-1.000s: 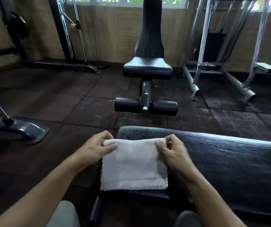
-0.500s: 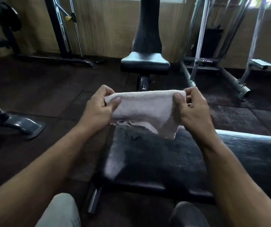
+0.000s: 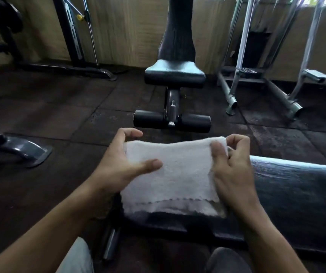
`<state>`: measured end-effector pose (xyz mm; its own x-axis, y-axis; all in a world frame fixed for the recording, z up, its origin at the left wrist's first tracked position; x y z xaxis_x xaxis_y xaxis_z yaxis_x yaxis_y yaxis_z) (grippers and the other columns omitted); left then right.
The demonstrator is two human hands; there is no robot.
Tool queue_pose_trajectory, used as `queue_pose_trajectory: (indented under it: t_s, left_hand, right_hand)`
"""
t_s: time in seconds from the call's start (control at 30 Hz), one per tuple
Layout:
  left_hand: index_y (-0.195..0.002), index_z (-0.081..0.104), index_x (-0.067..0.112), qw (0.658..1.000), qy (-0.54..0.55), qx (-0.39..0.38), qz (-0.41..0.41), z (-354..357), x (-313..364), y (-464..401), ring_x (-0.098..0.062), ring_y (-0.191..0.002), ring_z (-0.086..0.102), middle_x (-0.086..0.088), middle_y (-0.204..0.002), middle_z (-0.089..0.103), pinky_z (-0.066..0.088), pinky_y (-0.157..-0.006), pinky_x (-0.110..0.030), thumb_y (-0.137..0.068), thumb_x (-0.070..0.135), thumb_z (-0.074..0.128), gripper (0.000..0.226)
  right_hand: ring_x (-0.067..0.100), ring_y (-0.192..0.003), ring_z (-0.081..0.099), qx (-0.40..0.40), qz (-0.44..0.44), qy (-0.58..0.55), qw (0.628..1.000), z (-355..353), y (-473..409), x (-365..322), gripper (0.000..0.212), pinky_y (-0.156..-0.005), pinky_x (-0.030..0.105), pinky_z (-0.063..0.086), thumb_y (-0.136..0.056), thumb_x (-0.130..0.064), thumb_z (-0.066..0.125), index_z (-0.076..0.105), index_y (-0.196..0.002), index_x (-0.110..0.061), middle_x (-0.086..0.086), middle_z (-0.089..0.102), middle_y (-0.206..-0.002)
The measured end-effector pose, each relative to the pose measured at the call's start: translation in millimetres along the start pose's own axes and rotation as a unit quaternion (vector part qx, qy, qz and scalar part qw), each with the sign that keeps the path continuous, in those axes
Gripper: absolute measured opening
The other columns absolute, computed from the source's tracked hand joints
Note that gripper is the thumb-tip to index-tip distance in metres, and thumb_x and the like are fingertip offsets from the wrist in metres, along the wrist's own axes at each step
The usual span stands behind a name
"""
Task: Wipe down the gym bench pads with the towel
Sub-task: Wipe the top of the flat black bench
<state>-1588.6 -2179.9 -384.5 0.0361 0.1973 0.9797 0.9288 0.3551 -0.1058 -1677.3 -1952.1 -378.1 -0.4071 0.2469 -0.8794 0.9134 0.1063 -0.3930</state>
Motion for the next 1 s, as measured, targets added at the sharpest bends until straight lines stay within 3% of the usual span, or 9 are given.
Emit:
queue_pose_trajectory:
  t_s: [0.1, 0.2, 0.37, 0.43, 0.53, 0.63, 0.73, 0.83, 1.0]
  left_hand:
    - [-0.115, 0.053, 0.027, 0.994, -0.073, 0.032, -0.078, -5.1, -51.9, -19.8, -0.013, -0.091, 0.060, 0.001, -0.105, 0.061, 0.050, -0.071, -0.019, -0.060, 0.033, 0.092, 0.068]
    - [-0.120, 0.053, 0.024, 0.949, -0.285, 0.035, -0.129, 5.8, -103.7, -27.8, -0.016, -0.104, 0.051, 0.000, -0.121, 0.055, 0.039, -0.080, -0.024, -0.068, 0.043, 0.088, 0.065]
    - [-0.138, 0.045, 0.028, 0.843, -0.527, 0.093, 0.052, 38.4, -88.4, -17.9, -0.034, -0.136, 0.031, -0.007, -0.155, 0.027, 0.031, -0.109, -0.050, -0.084, 0.043, 0.067, 0.060]
    - [-0.151, 0.033, 0.028, 0.842, -0.529, -0.012, 0.102, 66.5, -91.3, -5.9, -0.036, -0.146, 0.023, -0.004, -0.162, 0.021, 0.023, -0.116, -0.052, -0.094, 0.055, 0.043, 0.063]
    - [-0.156, -0.008, 0.035, 0.802, -0.572, -0.167, 0.041, 96.6, -119.5, 16.5, -0.029, -0.150, -0.019, 0.008, -0.164, -0.015, -0.008, -0.119, -0.055, -0.091, 0.076, 0.007, 0.079]
    - [-0.153, -0.017, 0.040, 0.794, -0.588, -0.154, 0.015, 97.7, -126.0, 25.0, -0.029, -0.146, -0.031, 0.011, -0.161, -0.026, -0.017, -0.113, -0.063, -0.087, 0.083, 0.004, 0.082]
    - [-0.148, -0.023, 0.049, 0.793, -0.592, -0.140, 0.002, 95.2, -125.4, 24.2, -0.032, -0.144, -0.034, 0.015, -0.157, -0.033, -0.024, -0.101, -0.072, -0.080, 0.090, 0.005, 0.083]
    - [-0.148, -0.018, 0.054, 0.808, -0.572, -0.140, -0.014, 95.8, -127.1, 14.3, -0.030, -0.146, -0.030, 0.017, -0.160, -0.026, -0.023, -0.101, -0.074, -0.076, 0.094, 0.008, 0.086]
    - [-0.149, -0.008, 0.055, 0.805, -0.578, -0.134, -0.011, 89.4, -132.5, -13.6, -0.029, -0.150, -0.019, 0.018, -0.163, -0.013, -0.012, -0.106, -0.075, -0.075, 0.094, 0.010, 0.085]
  right_hand:
    - [0.005, -0.059, 0.051, -0.033, 0.070, 0.059, 0.995, 22.8, 6.0, 37.9, 0.015, -0.054, 0.018, 0.040, -0.104, -0.028, 0.054, 0.041, -0.106, -0.022, 0.001, 0.059, -0.076]
    - [0.025, -0.086, 0.059, -0.125, 0.148, 0.159, 0.968, 58.9, 19.9, 88.3, 0.024, -0.077, 0.038, 0.047, -0.106, -0.031, 0.048, 0.039, -0.127, -0.022, 0.013, 0.064, -0.104]
    - [0.023, -0.091, 0.061, -0.139, 0.124, 0.196, 0.963, 58.2, 11.8, 108.1, 0.035, -0.077, 0.038, 0.044, -0.101, -0.033, 0.058, 0.044, -0.131, -0.023, 0.003, 0.065, -0.093]
    - [0.023, -0.099, 0.060, -0.166, 0.114, 0.234, 0.951, 47.5, 9.8, 115.6, 0.030, -0.078, 0.035, 0.041, -0.100, -0.036, 0.059, 0.050, -0.125, -0.022, 0.000, 0.064, -0.102]
    - [0.021, -0.120, 0.054, -0.202, 0.076, 0.317, 0.924, 27.5, 16.6, 122.1, 0.040, -0.089, 0.036, 0.043, -0.099, -0.048, 0.053, 0.056, -0.131, -0.024, -0.003, 0.059, -0.129]
    - [0.023, -0.153, 0.022, -0.269, 0.022, 0.437, 0.858, 17.0, 34.4, 131.8, 0.081, -0.118, 0.053, 0.024, -0.086, -0.073, 0.015, 0.037, -0.154, -0.034, -0.006, 0.027, -0.165]
    - [0.025, -0.157, -0.010, -0.307, 0.018, 0.489, 0.816, 15.1, 39.0, 144.2, 0.084, -0.119, 0.066, 0.005, -0.080, -0.075, -0.005, 0.004, -0.159, -0.048, -0.011, -0.007, -0.170]
    - [0.025, -0.155, -0.019, -0.323, 0.029, 0.508, 0.798, 16.2, 36.8, 155.3, 0.083, -0.118, 0.068, 0.000, -0.077, -0.077, -0.011, -0.009, -0.156, -0.052, -0.012, -0.017, -0.168]
    - [0.022, -0.156, -0.015, -0.333, 0.054, 0.493, 0.802, 21.3, 34.0, 160.2, 0.087, -0.118, 0.067, 0.001, -0.074, -0.080, -0.011, -0.003, -0.156, -0.054, -0.014, -0.012, -0.169]
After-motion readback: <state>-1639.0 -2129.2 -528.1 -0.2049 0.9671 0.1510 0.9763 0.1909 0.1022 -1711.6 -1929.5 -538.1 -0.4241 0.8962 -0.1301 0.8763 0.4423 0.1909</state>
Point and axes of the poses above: each hand's wrist, its own y-axis away from the middle knuckle, its own z-axis out of the palm, x = y × z, the point moved 6 cm from there along -y, towards the middle knuckle
